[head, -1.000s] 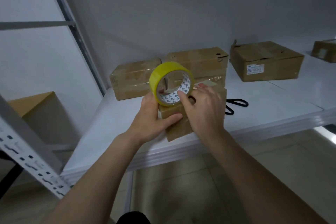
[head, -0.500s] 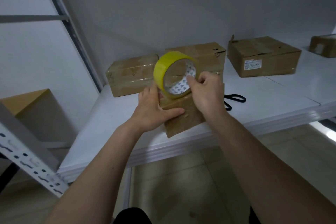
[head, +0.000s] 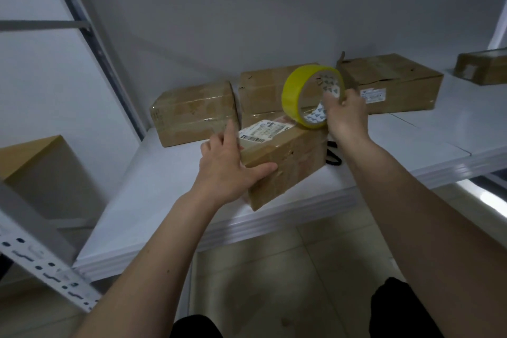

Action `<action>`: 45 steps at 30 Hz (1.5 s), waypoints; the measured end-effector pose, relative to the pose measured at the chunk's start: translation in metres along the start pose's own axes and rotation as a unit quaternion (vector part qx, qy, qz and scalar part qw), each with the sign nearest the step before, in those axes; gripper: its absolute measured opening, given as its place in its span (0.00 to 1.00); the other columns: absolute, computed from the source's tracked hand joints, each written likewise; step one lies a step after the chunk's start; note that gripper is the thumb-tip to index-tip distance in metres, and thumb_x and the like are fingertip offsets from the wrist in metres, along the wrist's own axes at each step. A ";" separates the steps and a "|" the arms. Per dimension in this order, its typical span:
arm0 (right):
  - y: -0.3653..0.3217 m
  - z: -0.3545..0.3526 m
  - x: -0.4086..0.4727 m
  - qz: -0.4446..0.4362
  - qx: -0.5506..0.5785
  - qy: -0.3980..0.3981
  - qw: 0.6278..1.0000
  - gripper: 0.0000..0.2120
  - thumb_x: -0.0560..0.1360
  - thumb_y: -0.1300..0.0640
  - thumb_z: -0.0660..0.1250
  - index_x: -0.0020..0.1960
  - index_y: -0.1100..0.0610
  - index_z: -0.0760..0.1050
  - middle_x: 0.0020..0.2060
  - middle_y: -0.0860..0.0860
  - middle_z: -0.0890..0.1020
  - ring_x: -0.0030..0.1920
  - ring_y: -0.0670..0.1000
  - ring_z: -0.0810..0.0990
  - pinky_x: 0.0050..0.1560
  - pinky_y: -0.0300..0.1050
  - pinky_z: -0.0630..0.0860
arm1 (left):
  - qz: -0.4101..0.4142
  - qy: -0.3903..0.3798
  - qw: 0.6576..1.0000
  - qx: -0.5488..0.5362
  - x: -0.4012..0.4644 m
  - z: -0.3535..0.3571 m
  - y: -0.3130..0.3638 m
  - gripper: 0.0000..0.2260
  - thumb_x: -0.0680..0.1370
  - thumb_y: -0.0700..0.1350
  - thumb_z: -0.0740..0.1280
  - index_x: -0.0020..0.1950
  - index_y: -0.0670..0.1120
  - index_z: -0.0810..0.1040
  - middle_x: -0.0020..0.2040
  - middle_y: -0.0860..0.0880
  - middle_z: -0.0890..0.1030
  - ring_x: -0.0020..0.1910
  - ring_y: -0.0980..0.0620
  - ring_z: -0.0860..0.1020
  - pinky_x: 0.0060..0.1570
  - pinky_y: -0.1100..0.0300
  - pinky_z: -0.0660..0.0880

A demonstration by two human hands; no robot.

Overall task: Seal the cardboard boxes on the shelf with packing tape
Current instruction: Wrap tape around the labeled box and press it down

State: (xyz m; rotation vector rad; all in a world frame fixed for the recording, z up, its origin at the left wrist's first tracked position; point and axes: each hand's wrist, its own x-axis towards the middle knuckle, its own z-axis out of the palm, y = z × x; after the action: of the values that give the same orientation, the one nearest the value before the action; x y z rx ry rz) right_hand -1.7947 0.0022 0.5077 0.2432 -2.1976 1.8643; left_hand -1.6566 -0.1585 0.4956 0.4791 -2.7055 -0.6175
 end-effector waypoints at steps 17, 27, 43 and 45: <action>0.012 0.026 0.027 0.083 0.125 -0.038 0.988 0.14 0.76 0.49 0.68 0.53 0.60 0.80 0.44 0.55 0.82 0.44 0.55 0.81 0.42 0.49 0.77 | -0.008 0.018 0.950 0.311 -0.051 -0.015 0.041 0.52 0.60 0.80 0.34 0.69 0.50 0.66 0.60 0.45 0.70 0.59 0.44 0.68 0.57 0.51 0.65; 0.005 0.045 0.045 0.070 0.104 -0.125 0.984 0.18 0.78 0.48 0.65 0.32 0.54 0.71 0.34 0.57 0.76 0.38 0.54 0.76 0.38 0.49 0.70 | 0.136 0.012 0.951 0.276 -0.053 -0.008 0.055 0.45 0.67 0.78 0.42 0.73 0.54 0.68 0.68 0.50 0.74 0.64 0.45 0.70 0.60 0.47 0.67; 0.018 0.045 0.058 0.044 0.125 -0.192 0.972 0.12 0.77 0.55 0.67 0.46 0.65 0.78 0.40 0.63 0.82 0.41 0.60 0.81 0.43 0.51 0.74 | 0.195 0.060 0.973 -0.106 0.019 0.004 0.046 0.15 0.68 0.52 0.78 0.54 0.59 0.80 0.49 0.60 0.67 0.51 0.67 0.68 0.49 0.78 0.66; 0.018 0.045 0.059 0.023 0.115 -0.201 0.973 0.10 0.78 0.55 0.66 0.43 0.60 0.78 0.36 0.57 0.81 0.39 0.54 0.80 0.42 0.48 0.74 | 0.218 0.034 0.973 -0.072 0.021 0.005 0.044 0.12 0.72 0.52 0.74 0.55 0.59 0.83 0.50 0.56 0.70 0.55 0.57 0.67 0.56 0.71 0.66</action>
State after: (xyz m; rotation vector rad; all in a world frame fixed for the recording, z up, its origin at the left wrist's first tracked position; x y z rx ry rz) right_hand -1.8598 -0.0371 0.5017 0.6723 -2.2352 2.2639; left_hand -1.6877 -0.1270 0.5170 -0.1288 -2.5547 -0.6471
